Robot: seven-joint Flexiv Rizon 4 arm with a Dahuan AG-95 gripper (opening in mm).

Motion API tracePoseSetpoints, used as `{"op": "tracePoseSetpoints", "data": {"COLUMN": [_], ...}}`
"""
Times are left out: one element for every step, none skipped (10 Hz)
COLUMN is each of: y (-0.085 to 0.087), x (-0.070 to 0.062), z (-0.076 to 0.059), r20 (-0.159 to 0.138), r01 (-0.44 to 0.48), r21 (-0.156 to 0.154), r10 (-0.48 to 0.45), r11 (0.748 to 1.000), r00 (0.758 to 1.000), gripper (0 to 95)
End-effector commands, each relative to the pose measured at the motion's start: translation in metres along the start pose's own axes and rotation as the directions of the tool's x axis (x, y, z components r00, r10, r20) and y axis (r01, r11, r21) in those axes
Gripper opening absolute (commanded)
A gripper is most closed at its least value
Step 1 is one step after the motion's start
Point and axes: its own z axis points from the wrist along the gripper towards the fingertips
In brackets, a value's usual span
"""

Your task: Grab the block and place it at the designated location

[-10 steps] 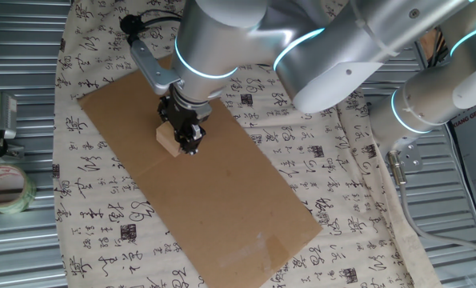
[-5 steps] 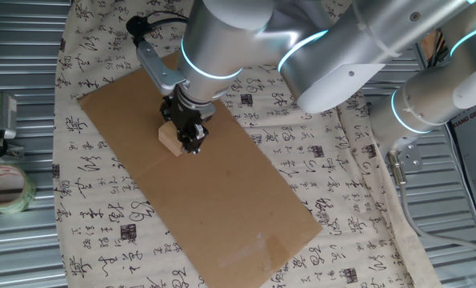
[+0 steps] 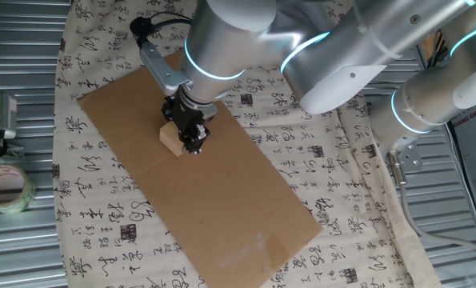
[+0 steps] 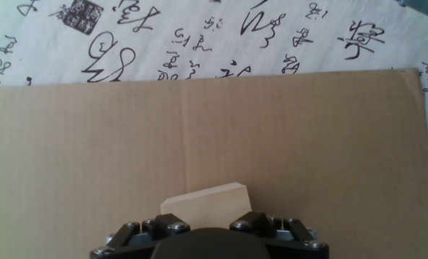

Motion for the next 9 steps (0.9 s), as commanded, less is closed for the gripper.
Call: {"op": "tracePoseSetpoints", "data": {"y": [-0.0007, -0.0007, -0.0007, -0.0007, -0.0007, -0.0007, -0.0007, -0.0007, -0.0007], "x": [-0.0002, -0.0002, -0.0002, -0.0002, -0.0003, -0.0003, -0.0003, -0.0003, -0.0003], "z": [0.0008, 0.0008, 0.0008, 0.0008, 0.0008, 0.0007, 0.0007, 0.0007, 0.0007], "r20": [0.001, 0.001, 0.000, 0.001, 0.001, 0.001, 0.001, 0.001, 0.001], "r01": [-0.002, -0.002, -0.002, -0.001, 0.000, -0.002, 0.000, 0.003, 0.015], "r21": [0.006, 0.005, 0.006, 0.006, 0.008, 0.008, 0.008, 0.009, 0.008], "r10": [0.002, 0.002, 0.002, 0.001, 0.000, 0.002, 0.000, -0.003, -0.015], "r11": [1.000, 1.000, 1.000, 1.000, 1.000, 1.000, 1.000, 1.000, 1.000], "r00": [1.000, 1.000, 1.000, 1.000, 1.000, 1.000, 1.000, 1.000, 1.000], "gripper": [0.0, 0.0, 0.0, 0.0, 0.0, 0.0, 0.0, 0.0, 0.0]}}
